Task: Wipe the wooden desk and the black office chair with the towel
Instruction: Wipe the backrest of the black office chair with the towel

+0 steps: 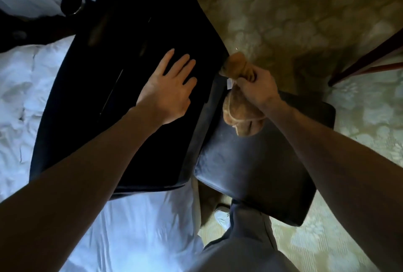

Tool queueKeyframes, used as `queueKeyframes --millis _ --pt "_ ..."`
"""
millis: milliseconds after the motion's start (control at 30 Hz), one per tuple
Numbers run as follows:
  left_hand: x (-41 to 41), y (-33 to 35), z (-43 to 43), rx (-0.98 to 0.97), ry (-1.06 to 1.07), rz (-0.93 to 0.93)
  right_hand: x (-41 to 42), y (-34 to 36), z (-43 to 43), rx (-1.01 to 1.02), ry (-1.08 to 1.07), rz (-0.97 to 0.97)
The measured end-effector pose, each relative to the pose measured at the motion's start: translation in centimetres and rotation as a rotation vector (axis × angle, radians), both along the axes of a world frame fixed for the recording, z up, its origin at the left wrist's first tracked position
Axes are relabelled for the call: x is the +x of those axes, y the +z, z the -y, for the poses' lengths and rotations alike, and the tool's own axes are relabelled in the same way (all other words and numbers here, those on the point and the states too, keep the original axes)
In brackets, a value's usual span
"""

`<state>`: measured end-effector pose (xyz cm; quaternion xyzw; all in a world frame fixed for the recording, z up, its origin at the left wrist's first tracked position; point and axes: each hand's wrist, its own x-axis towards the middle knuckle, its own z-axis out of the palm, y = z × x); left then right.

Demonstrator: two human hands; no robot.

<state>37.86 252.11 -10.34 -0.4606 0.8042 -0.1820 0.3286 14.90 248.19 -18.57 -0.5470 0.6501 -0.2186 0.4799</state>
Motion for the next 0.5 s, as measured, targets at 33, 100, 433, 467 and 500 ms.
queueKeyframes --millis 33,100,433,467,500 --pt "0.0 -0.3 0.2 0.005 0.009 0.020 0.0 0.1 1.5 -0.008 -0.004 -0.006" --pt "0.5 -0.6 0.3 -0.009 -0.011 -0.042 0.3 0.0 3.9 -0.035 -0.023 -0.054" --pt "1.6 -0.5 -0.4 -0.020 -0.003 -0.061 6.7 -2.8 -2.6 0.151 0.342 -0.083" --pt "1.5 -0.5 -0.5 -0.019 -0.008 -0.054 6.7 -3.2 -4.6 0.197 0.438 -0.112" --pt "1.4 -0.4 -0.7 -0.017 -0.014 -0.038 6.5 -3.1 -6.5 0.229 0.519 -0.117"
